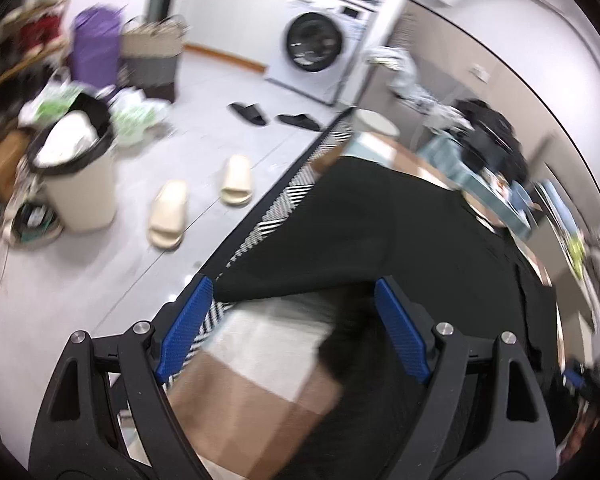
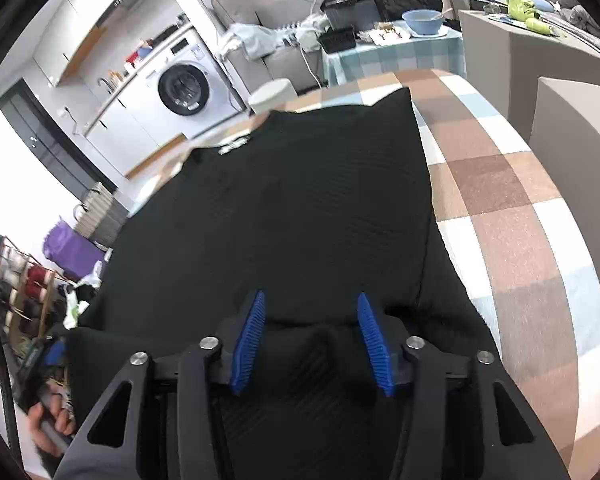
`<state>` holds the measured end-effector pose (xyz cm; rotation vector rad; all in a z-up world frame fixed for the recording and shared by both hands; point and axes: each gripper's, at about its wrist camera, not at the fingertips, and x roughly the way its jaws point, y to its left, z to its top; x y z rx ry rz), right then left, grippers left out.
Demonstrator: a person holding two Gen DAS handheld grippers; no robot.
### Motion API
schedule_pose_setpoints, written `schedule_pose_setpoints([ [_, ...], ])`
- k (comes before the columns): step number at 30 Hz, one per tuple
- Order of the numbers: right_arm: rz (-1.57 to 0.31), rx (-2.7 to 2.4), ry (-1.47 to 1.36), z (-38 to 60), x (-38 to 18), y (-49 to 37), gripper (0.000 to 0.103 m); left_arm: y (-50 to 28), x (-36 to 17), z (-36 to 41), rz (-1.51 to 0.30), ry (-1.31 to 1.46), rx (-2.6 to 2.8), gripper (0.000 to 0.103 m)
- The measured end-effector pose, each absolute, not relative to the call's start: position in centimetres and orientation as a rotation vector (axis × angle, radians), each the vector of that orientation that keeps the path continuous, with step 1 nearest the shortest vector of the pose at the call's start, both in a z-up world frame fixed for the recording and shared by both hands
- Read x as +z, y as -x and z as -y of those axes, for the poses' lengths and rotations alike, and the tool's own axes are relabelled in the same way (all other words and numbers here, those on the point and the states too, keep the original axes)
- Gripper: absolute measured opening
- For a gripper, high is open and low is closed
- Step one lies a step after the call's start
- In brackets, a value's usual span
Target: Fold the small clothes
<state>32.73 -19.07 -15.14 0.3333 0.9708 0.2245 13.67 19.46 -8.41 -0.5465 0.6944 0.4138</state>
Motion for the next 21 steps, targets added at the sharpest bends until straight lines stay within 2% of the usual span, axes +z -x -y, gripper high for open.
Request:
schedule_pose_setpoints([
  [2, -0.958, 0.231, -0.359, 19.2, -14.4, -31.7, 0.056, -13.1, -9.7, -21.5, -0.71, 0.638, 0.439, 0.081],
  [5, -0.945, 0.24, -0.37, 18.9, -13.6, -30.1, 0.056, -12.8, -12.0, -24.4, -0.741, 0.795, 0.417, 0.074],
  [11, -0.929, 0.242, -0.396, 19.3, -13.9, -28.9, 0.056, -13.9, -15.8, -27.6, -0.798, 0.96, 0.369, 0.073],
  [13, -0.932, 0.234, -0.413, 19.5, -14.2, -28.8, 0.056, -14.4, -16.8, -28.3, -0.799, 1.006, 0.357, 0.066],
  [15, -0.929, 0.235, -0.418, 19.5, -14.2, -28.6, 0.056, -15.4, -17.3, -28.3, -0.8, 1.017, 0.353, 0.046],
  [16, -0.927, 0.233, -0.417, 19.5, -14.2, -28.5, 0.056, -15.6, -17.5, -28.4, -0.8, 1.012, 0.369, 0.039],
  [17, -0.925, 0.233, -0.417, 19.5, -14.2, -28.5, 0.056, -15.7, -17.6, -28.4, -0.786, 1.0, 0.387, 0.027],
  [21, -0.917, 0.227, -0.422, 19.6, -14.1, -28.3, 0.056, -16.9, -16.0, -27.4, -0.703, 0.945, 0.414, 0.015],
])
